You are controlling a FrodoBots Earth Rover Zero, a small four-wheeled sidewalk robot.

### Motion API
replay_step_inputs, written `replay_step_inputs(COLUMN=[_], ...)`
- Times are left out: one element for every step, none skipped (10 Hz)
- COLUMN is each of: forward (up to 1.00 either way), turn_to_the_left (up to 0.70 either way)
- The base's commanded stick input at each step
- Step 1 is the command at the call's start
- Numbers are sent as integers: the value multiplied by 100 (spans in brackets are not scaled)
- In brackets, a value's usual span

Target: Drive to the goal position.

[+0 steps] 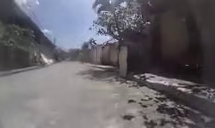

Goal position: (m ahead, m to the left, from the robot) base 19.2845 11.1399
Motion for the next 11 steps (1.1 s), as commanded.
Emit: replay_step_inputs(forward=[85, 85, 85, 85, 85, 85, 85, 85, 85, 85, 85], turn_to_the_left=[0, 0, 0, 0, 0, 0, 0, 0, 0, 14, 29])
